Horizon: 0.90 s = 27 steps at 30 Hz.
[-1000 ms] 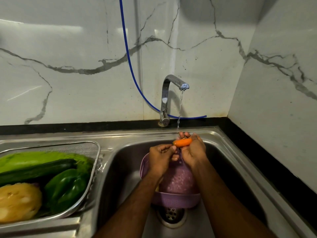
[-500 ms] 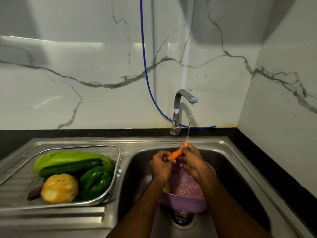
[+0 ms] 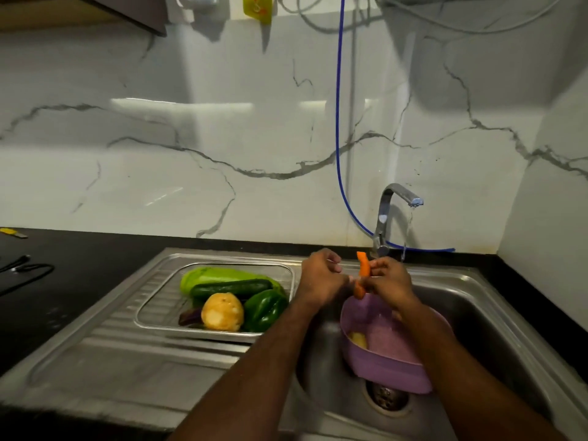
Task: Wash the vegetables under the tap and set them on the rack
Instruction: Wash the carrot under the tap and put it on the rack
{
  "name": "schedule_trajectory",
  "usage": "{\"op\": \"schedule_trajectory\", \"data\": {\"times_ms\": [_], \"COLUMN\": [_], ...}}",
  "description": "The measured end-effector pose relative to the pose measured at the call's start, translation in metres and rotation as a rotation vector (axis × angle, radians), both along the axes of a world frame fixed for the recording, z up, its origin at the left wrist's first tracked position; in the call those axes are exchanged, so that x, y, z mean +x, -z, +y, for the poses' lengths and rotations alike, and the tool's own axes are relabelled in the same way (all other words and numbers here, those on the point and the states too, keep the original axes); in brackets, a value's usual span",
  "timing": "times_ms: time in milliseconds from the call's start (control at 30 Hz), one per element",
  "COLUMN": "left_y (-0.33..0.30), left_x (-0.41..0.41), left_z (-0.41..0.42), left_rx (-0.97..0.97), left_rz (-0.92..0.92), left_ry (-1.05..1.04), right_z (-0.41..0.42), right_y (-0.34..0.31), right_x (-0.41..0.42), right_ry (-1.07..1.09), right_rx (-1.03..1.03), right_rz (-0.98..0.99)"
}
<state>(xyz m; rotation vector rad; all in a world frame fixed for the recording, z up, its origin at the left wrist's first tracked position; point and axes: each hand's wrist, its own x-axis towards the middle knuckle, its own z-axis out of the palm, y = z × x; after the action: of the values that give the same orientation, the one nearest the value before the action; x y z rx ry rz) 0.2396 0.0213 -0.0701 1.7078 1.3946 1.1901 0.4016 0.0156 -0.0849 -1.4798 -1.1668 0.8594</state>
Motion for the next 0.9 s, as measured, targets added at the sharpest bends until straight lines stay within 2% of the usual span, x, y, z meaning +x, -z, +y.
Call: {"op": "schedule_trajectory", "data": {"times_ms": [100,200,400,533,667,900], "left_y": [-0.020,-0.038,-0.060,-0.046,-0.030,-0.016], "left_x": [-0.028,-0.069,-0.160,-0.218,-0.251,-0.275], "left_z": [-0.005,-0.017,-0.030,-0.030,-0.034,-0.032], "left_rx": [0.049,0.078,0.063,0.068,-0.014,-0.032], "left_rz": [0.033,-0.013,-0.099,0.116,0.290,0.354], "left_ry": [0.033,0.022,-0.179,-0.302,-0.288,-0.259], "right_z": [-0.001,0.002,0.004,0.012,0.021,0.034], "right_y": [-0.015,-0.036,-0.064,-0.062,-0.052,-0.035], "right_x": [-0.023,-0.056,-0.137,-0.189,-0.228,-0.258], "right_ry": [-0.102,-0.180,-0.361,-0.445,-0.459,-0.483], "right_rx": [0.095,0.184,0.186,0.232,0.220,0.122], "right_rz": [-0.169,-0.321,-0.450,-0.656,-0.785,-0.864]}}
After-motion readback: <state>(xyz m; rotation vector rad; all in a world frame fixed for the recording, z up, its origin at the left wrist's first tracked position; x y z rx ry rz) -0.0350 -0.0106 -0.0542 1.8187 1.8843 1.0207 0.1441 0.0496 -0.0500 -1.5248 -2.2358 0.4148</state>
